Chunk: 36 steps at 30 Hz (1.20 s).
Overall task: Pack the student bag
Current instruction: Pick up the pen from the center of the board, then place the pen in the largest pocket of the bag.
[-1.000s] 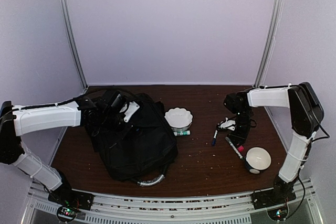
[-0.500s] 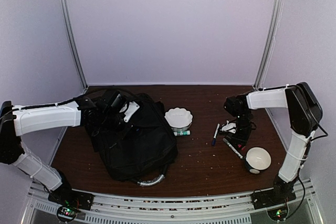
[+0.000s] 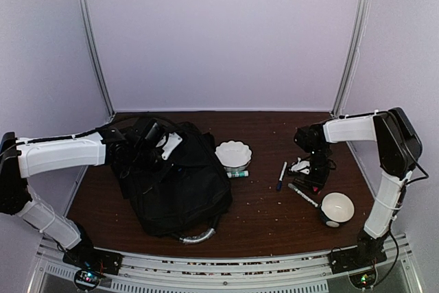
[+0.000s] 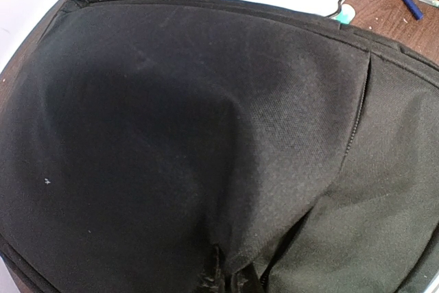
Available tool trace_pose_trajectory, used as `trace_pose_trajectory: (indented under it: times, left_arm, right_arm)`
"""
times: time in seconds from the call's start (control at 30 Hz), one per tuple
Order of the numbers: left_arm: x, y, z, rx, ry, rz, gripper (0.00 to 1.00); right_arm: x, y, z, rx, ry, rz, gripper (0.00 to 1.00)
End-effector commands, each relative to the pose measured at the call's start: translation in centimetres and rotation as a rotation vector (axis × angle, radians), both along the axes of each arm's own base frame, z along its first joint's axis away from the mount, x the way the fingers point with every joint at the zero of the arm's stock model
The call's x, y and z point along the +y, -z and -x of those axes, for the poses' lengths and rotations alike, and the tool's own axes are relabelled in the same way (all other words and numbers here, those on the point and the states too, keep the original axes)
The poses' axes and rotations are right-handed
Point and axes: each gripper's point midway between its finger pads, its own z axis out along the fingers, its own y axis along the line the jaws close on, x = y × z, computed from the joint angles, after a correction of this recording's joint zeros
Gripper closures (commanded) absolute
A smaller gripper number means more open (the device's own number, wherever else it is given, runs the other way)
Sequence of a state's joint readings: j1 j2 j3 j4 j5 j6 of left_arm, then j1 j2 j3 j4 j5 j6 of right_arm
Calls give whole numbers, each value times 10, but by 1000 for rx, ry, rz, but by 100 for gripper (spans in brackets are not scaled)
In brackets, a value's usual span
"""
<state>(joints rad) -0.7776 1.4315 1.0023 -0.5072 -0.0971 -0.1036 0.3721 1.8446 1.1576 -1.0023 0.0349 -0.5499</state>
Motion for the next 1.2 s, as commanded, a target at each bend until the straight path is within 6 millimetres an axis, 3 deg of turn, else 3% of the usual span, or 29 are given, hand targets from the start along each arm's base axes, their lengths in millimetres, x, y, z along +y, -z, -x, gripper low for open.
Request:
trace_pose_trajectory:
  times: [0.0,0.2,0.43,0.63,0.73,0.87,0.97,1.17]
  left_arm:
    - [-7,-6,-3,-16,4,54,100]
    - [-8,-17,-6,-39,-6,75,100]
    - [-10,-33,-7,-66,-16,129,100]
    - [-15,-44,-8,-81,-23,183,100]
    - [-16,-48,-9,-81,-28,187,100]
    - [-14,-59,-10,-103,-40,202,100]
    - [-12,-67,-12,-123,-53,214,100]
    - [-16,-76,-12,-138,-64,271,100]
  right_arm:
    - [-4,-3,-3,-25,9,1,86]
    - [11,-40,-22,-129,26,-80,89]
    - [57,-83,-22,-167,-15,-216,92]
    - [140,-118,-21,-203,-118,-412,93]
    - [202,-140,-3,-141,-181,-570,93]
    - [260,-153,30,-46,-272,-672,93]
    - [287,-151,53,53,-289,-722,93]
    - [326,-136,73,214,-215,-774,93]
